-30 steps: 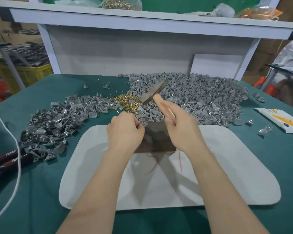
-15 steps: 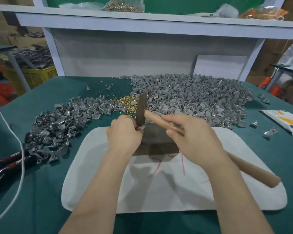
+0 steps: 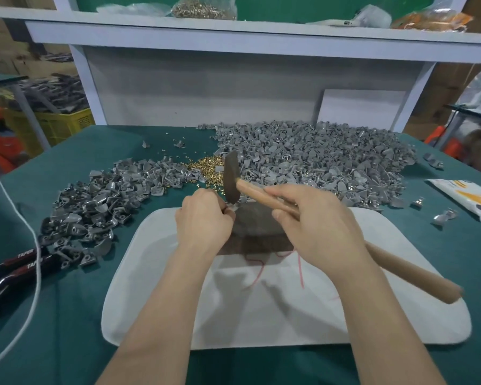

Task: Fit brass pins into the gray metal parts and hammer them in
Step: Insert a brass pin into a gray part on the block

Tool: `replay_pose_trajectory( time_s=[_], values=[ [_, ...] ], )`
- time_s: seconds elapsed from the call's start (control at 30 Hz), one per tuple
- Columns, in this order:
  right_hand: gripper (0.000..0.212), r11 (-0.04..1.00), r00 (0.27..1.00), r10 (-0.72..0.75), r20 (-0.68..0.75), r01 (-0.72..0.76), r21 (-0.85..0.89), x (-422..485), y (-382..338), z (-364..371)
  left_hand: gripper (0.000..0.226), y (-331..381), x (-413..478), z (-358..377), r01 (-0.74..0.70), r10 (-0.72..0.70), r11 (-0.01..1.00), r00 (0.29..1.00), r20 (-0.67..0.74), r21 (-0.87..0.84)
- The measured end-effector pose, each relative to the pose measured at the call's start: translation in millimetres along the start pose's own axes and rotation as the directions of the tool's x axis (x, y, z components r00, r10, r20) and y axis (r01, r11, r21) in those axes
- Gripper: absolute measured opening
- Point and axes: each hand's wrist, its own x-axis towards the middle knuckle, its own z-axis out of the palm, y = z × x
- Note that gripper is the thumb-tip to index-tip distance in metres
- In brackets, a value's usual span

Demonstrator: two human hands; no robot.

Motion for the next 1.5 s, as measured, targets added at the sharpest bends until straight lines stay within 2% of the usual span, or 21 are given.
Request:
replay_pose_trajectory(
  time_s=[0.13,0.2,0.3,0.43,0.63,0.9,1.2,1.5],
  values=[
    [0.047,0.992,0.987,-0.011,-0.160,0.031,0.122,3.1,-0.5,1.1,0.017,-0.6,-0.2,0.0,-0.003,0.003,1.000,1.000,-0.008,-0.025],
    [0.052,0.987,0.981,-0.016,-0.192,0.046,0.153,5.4,-0.3,4.7,0.014,1.8,-1.7,0.4,-0.030,0.031,0.998,1.000,0.003,-0.055],
    [0.036,0.983,0.986,0.058,-0.157,-0.028,0.182,10.4,2.8,16.0,0.012,10.3,-5.6,1.0,-0.118,0.121,0.992,0.989,0.088,-0.032],
    [0.015,0.986,0.989,0.135,-0.067,-0.127,0.112,13.9,3.7,29.3,0.013,15.9,-7.7,2.7,-0.176,0.177,0.984,0.973,0.148,-0.022],
    [0.014,0.993,0.992,0.121,-0.028,-0.120,0.009,18.8,-5.0,40.4,0.014,16.7,-10.7,0.9,-0.179,0.187,0.982,0.970,0.156,-0.062],
    [0.026,0.996,0.991,0.081,-0.105,-0.084,-0.029,21.7,-10.3,45.8,0.008,17.0,-9.4,1.1,-0.196,0.202,0.979,0.964,0.170,-0.056],
    [0.017,0.992,0.986,0.122,-0.110,-0.125,-0.016,22.2,-7.8,48.1,0.004,15.9,-9.1,4.2,-0.186,0.189,0.982,0.970,0.153,-0.034],
    [0.015,0.992,0.993,0.120,-0.010,-0.120,0.029,27.6,-2.0,41.2,0.006,14.8,-9.4,3.1,-0.186,0.191,0.981,0.969,0.154,-0.052]
  ],
)
